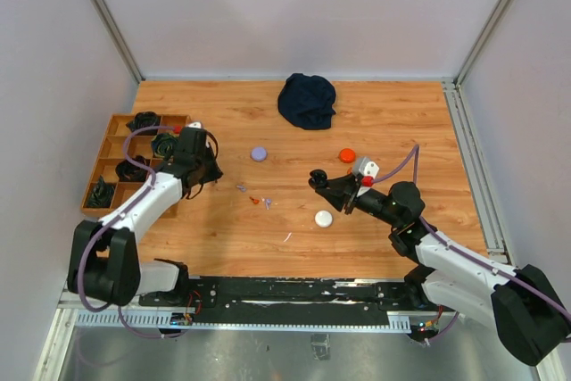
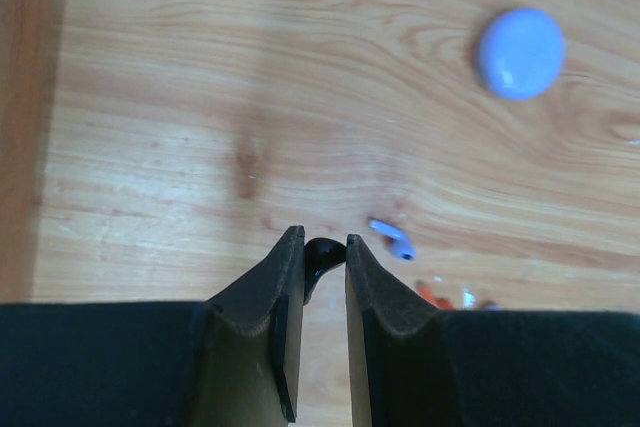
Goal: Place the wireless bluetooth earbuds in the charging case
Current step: Pick up the earbud from the center of the board.
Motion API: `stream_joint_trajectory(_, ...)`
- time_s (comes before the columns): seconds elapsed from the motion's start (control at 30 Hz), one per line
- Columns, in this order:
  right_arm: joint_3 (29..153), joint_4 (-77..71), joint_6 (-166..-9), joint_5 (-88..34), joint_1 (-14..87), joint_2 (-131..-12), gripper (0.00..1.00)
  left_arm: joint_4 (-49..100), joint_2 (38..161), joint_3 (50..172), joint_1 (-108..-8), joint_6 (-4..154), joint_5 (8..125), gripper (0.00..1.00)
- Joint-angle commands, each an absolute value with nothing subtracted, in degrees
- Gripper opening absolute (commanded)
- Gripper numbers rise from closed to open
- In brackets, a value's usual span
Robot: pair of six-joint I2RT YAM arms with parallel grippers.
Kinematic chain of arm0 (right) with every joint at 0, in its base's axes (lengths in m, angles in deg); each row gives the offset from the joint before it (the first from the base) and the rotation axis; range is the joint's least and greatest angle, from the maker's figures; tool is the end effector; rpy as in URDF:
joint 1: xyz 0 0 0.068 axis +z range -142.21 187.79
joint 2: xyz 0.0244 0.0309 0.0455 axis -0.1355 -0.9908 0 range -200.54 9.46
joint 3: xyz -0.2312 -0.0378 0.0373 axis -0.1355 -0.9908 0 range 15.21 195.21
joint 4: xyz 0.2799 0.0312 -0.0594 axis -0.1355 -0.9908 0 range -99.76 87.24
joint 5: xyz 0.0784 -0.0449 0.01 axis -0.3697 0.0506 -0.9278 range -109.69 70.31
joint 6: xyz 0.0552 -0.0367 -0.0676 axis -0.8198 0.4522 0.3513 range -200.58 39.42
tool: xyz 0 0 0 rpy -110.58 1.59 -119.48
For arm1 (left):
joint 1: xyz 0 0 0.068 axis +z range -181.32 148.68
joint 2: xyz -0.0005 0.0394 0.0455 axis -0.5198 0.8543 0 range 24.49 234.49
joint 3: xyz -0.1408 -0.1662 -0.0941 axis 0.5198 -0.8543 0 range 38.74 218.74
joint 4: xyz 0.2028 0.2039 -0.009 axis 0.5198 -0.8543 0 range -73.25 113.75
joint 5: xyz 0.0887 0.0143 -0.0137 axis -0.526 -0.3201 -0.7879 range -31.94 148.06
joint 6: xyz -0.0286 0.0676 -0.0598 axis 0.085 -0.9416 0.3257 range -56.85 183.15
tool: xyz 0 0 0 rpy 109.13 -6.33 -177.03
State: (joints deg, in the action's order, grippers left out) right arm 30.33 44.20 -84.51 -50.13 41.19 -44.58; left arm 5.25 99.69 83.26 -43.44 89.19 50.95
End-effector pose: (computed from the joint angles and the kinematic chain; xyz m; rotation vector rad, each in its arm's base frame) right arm 0.2124 0.1921 0.1932 -0.8060 1.2834 0.9056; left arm 0.3260 -0.0592 0.1251 -0.3497 2.4008 -0.1526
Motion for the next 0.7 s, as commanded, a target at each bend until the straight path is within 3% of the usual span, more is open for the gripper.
stream_joint_trajectory(0.0, 30.56, 50.77, -86.03, -52.19, 40.95, -45.4, 0.03, 9.82, 93.61, 81.1, -46.34, 92.15, 53.59, 0.14)
stream_joint_trajectory(0.67, 31.98, 78.02, -85.53, -61.86, 41.05, -59.96, 0.04, 26.38, 73.28, 78.43, -65.0, 95.55, 55.97, 0.14)
